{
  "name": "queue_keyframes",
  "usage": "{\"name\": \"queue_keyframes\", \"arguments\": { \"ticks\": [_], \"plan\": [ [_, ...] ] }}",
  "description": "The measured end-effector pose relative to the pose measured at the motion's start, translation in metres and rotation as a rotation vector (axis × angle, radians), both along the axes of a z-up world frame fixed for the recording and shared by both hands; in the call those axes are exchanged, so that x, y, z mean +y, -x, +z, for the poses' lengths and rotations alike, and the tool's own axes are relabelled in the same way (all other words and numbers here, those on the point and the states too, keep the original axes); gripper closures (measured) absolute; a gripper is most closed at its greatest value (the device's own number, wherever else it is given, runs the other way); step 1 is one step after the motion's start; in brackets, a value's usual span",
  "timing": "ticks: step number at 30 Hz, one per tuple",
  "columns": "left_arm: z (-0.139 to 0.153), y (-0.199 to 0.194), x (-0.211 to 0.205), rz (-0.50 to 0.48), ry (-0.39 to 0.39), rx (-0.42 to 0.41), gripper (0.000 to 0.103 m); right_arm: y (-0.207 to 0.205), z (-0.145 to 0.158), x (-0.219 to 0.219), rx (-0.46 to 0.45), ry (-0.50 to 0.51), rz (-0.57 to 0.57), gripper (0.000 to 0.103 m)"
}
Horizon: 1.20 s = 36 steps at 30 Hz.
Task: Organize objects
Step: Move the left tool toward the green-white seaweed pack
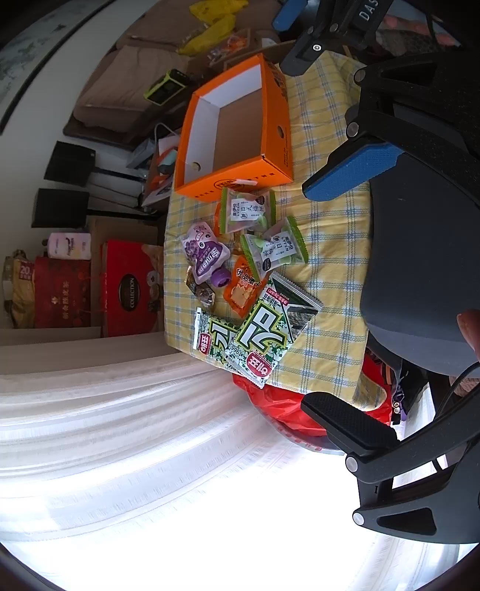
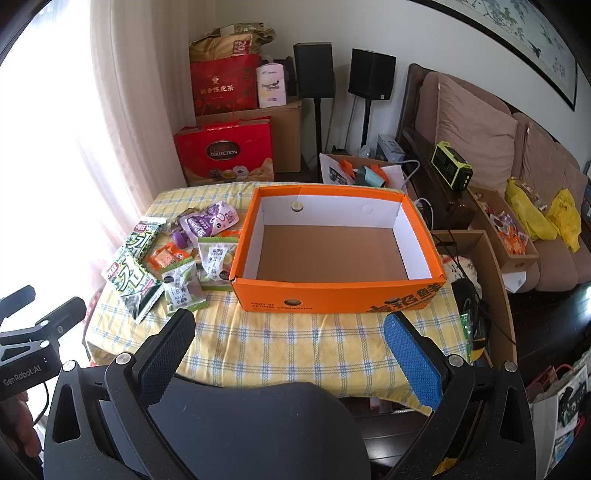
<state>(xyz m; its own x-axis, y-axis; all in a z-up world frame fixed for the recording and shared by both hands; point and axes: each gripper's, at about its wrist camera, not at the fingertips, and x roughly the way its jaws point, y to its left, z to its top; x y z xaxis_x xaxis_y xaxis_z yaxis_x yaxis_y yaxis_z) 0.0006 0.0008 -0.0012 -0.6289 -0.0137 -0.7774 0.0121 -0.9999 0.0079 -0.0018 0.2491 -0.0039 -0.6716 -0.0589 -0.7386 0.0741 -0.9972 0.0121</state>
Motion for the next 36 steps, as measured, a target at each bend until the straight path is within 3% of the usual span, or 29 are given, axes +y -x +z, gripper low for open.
{"name": "queue_keyframes", "arguments": {
  "ticks": [14,21,27,31,36],
  "plan": [
    [-0.010,0.017,-0.010,0.020,0.007,-0.007,0.000,0.015,-0.003,-0.005,0.006,-0.008,0.023,0.000],
    [-0.023,0.042,-0.028,0.022,0.051,-0.019,0.000,0.031,-0.008,-0.016,0.023,-0.017,0.049,0.000],
    [-0.040,0.059,-0.058,0.087,-0.008,-0.061,0.000,0.044,-0.015,-0.027,0.015,-0.009,0.093,0.000],
    [-0.054,0.068,-0.080,0.115,-0.112,-0.124,0.000,0.056,-0.018,-0.033,0.005,0.007,0.124,0.000],
    [-0.061,0.074,-0.096,0.148,-0.104,-0.110,0.000,0.072,-0.020,-0.046,-0.005,0.025,0.170,0.000]
  ]
}}
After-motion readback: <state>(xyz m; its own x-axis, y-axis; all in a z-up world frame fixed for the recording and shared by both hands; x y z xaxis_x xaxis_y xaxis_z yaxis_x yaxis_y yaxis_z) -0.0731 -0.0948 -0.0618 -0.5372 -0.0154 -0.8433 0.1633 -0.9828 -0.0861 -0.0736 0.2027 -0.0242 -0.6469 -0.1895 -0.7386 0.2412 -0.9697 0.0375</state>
